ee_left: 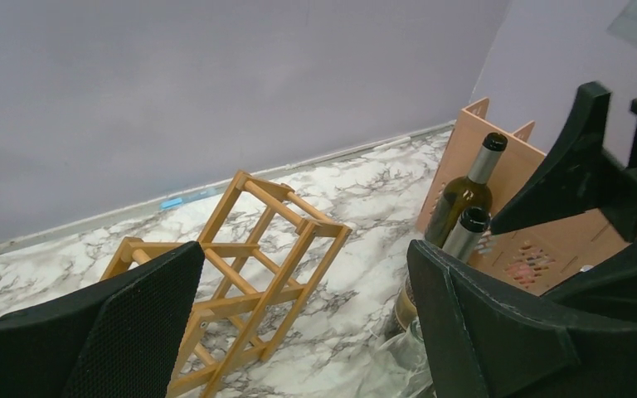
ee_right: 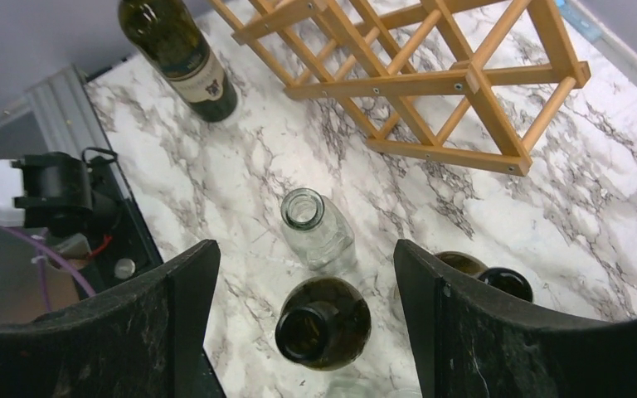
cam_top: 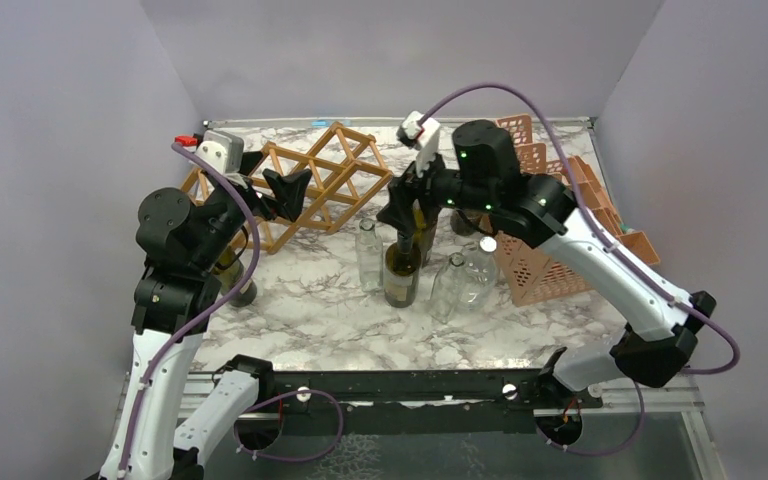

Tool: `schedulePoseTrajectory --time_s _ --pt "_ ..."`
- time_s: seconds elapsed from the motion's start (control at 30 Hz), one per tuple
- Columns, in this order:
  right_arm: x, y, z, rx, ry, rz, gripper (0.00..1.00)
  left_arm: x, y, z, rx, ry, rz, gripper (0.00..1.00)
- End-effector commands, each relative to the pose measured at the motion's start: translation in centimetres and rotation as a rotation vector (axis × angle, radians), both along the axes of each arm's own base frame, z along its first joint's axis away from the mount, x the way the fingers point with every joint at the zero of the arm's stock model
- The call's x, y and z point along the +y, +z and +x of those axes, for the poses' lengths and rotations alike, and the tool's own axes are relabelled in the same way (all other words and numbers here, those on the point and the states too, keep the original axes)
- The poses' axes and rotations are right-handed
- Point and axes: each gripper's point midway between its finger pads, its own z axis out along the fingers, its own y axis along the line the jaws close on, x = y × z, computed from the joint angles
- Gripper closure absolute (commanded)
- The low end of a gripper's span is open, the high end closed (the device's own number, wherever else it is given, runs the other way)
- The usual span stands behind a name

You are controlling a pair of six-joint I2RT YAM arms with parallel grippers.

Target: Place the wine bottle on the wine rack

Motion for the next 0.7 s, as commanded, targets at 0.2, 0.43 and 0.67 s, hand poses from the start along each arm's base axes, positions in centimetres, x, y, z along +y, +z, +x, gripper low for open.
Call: schedulePoseTrajectory --time_s 0.2,0.43,0.67 --pt "3.8 -5.0 1.7 0.002 -0.052 -0.215 0.2 0.7 2.1 -1.1 -0.062 0.02 0.001 0.01" --pt "5.5 -8.1 1.3 0.04 -0.019 -0.311 0.3 1.1 2.0 -1.4 -0.063 0.037 0.005 0.01" --pt "6.5 -10.4 1.1 0.068 0.015 -0.393 0.48 1.3 1.7 -1.6 -0.065 0.045 0.014 0.01"
